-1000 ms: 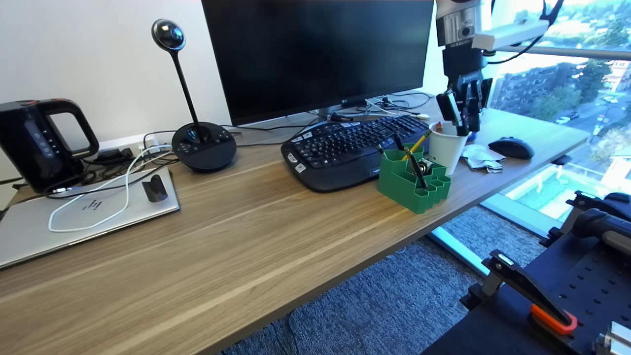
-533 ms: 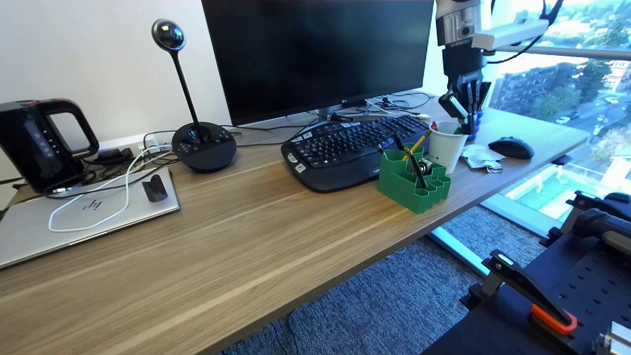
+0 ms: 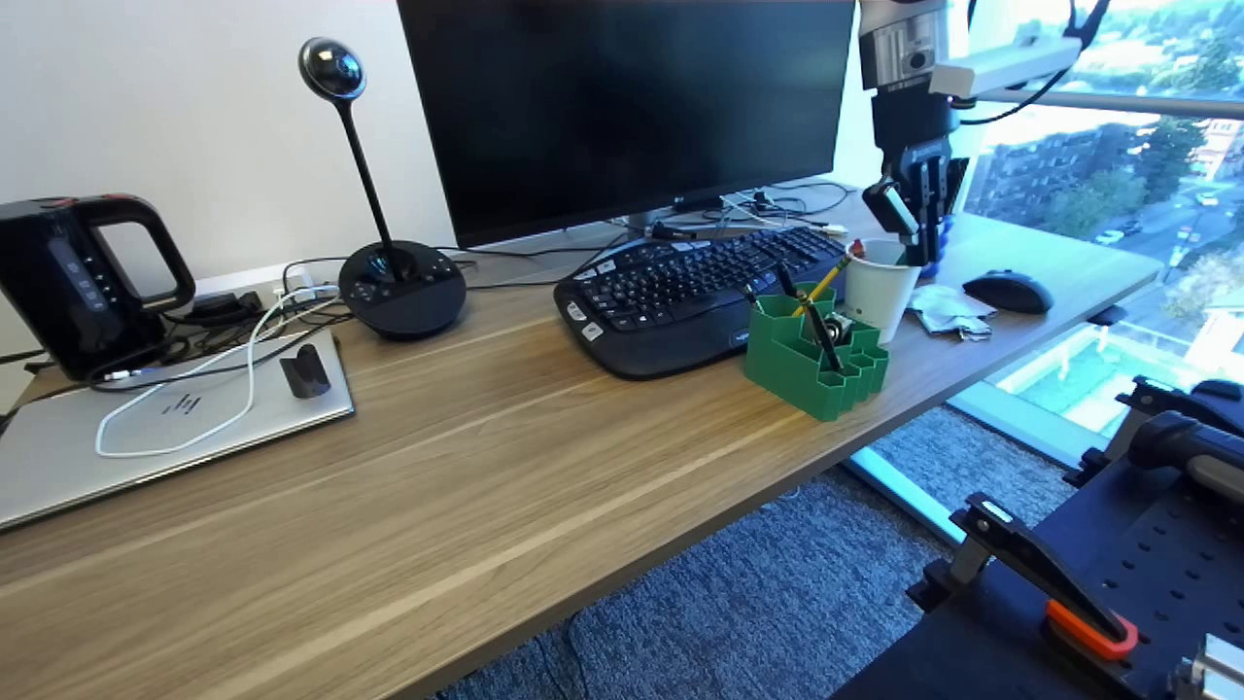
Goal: Move the black marker into the cup
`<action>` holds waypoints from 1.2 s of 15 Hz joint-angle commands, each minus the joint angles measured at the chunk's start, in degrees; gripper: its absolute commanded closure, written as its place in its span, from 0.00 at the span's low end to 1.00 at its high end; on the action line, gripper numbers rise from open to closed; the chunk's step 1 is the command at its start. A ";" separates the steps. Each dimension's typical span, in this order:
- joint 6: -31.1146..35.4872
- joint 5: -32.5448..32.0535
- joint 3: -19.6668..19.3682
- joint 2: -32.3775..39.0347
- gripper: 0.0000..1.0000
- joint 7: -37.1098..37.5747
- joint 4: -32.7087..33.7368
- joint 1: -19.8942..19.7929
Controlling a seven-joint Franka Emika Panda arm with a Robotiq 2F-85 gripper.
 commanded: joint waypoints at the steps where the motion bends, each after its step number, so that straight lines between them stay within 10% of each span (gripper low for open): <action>1: -1.94 0.38 0.13 0.49 0.52 0.07 2.13 0.22; 7: -1.88 0.51 0.27 0.60 0.08 0.18 3.06 0.23; 18: -1.49 0.76 0.46 1.02 0.01 -0.05 3.97 0.14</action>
